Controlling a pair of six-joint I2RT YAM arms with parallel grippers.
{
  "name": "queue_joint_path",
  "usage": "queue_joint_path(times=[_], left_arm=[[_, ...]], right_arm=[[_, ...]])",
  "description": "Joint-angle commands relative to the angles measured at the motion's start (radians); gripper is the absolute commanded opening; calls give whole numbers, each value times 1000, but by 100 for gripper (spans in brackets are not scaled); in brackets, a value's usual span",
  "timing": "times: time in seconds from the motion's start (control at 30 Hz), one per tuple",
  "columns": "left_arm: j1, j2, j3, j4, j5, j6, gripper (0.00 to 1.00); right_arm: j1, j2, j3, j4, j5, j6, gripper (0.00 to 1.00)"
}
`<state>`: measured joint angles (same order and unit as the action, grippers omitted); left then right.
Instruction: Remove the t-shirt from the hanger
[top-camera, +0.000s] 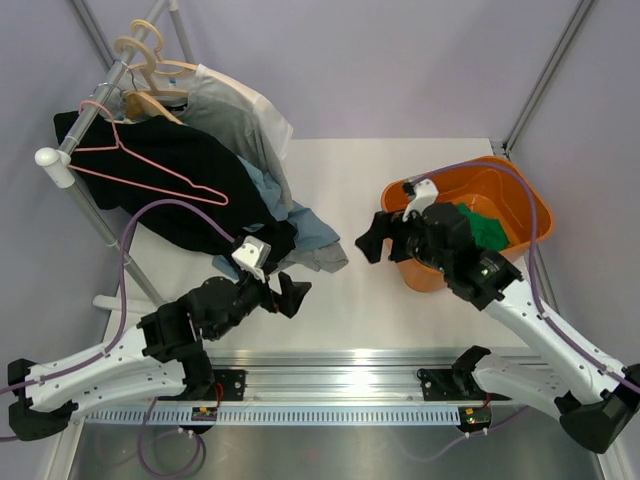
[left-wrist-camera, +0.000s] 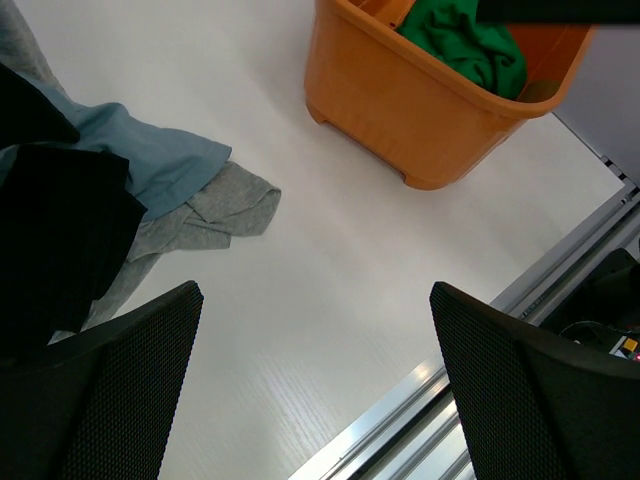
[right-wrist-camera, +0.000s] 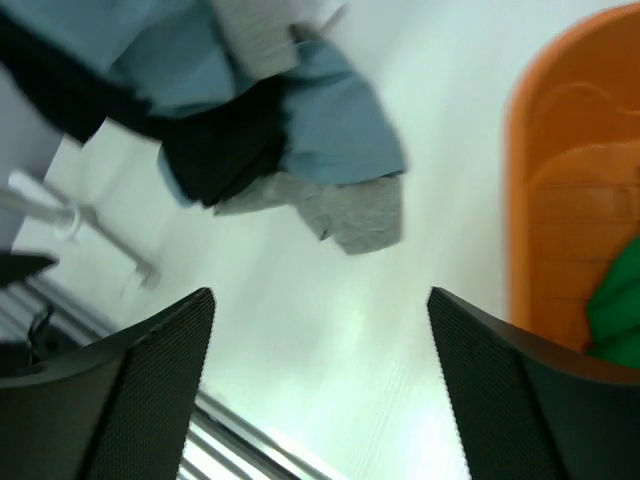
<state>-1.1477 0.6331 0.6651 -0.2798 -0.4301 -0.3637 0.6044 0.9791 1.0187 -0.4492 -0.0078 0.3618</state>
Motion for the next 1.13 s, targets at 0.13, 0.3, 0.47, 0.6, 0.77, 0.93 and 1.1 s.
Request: queue_joint_path(times=[0.13, 0.3, 0.47, 0.6, 0.77, 0.93, 1.1], left_arm=[[-3, -79, 10, 97, 16, 32, 99], [-3, -93, 33, 60, 36, 34, 99], [-3, -95, 24, 70, 45, 40, 99], [-3, -89, 4, 123, 65, 46, 99], [-1, -76, 13, 140, 71, 49, 99], [-3, -81, 7, 146, 76, 48, 99], [-3, -92, 10, 145, 74, 49, 99]], right_arm=[[235, -78, -165, 233, 100, 26, 100], [235, -180, -262, 336, 124, 55, 100], [235, -261, -259, 280, 180, 92, 100], [235, -301, -298, 305, 134, 86, 100], [235, -327, -316, 326, 143, 85, 99], [235, -312, -319, 334, 137, 81, 99], [235, -293, -312, 342, 120, 88, 100]])
